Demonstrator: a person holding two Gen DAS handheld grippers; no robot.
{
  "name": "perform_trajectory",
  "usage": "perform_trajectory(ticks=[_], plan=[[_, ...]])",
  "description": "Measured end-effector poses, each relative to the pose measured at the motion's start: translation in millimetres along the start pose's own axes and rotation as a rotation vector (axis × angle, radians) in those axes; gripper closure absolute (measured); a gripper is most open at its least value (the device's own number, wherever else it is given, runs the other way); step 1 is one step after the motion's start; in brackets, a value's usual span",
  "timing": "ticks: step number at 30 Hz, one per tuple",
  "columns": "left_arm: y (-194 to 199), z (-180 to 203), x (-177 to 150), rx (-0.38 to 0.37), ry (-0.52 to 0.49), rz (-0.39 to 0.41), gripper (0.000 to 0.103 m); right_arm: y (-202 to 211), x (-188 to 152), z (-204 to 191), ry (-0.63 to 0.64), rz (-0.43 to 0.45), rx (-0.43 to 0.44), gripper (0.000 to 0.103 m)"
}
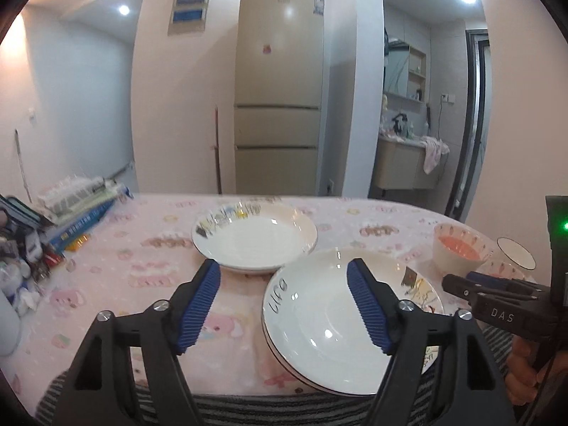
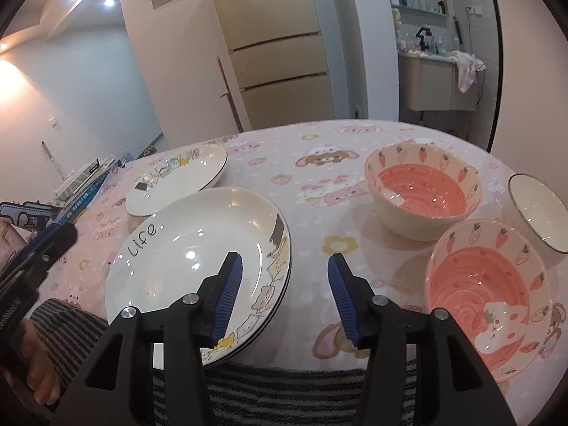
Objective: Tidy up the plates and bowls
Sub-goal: 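Move both tools to the rim of the cartoon-rimmed white plate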
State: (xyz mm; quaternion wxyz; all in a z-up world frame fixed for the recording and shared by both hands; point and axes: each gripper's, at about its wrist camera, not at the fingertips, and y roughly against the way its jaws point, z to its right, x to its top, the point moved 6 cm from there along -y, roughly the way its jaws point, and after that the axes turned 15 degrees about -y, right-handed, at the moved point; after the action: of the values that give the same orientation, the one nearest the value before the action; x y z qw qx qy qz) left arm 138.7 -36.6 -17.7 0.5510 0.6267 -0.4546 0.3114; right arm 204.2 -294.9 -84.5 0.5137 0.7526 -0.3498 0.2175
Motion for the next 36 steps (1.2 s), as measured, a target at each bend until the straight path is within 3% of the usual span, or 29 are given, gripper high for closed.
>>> perform_trajectory(ticks=[2,11,18,21,25,27,32,36], plan=[[13,0,6,0.071,-0.034,0.022,0.022,14,4,-1,0.014,0.066,-0.012,0.054],[82,-21,53,0.002,0.016,0.181,0.016,92,45,-23,0.035,0.238,0.076,0.049],[117,-54,107,0.086,0.021,0.266,0.014,159,97,-62,0.058,0.387,0.165,0.042],[129,-70,128,0.129,0.05,0.32,0.013,175,117,-81,0.064,0.403,0.16,0.029],[140,-87,157,0.151,0.053,0.394,0.0,189,148,-103,0.052,0.431,0.187,0.028],[137,-93,170,0.171,0.043,0.397,0.0,190,163,-112,0.042,0.436,0.178,0.028],[107,-106,210,0.118,0.058,0.343,0.0,175,193,-131,-0.018,0.389,0.223,0.028],[83,-116,231,0.099,0.061,0.276,0.0,159,214,-145,-0.06,0.401,0.21,0.028]])
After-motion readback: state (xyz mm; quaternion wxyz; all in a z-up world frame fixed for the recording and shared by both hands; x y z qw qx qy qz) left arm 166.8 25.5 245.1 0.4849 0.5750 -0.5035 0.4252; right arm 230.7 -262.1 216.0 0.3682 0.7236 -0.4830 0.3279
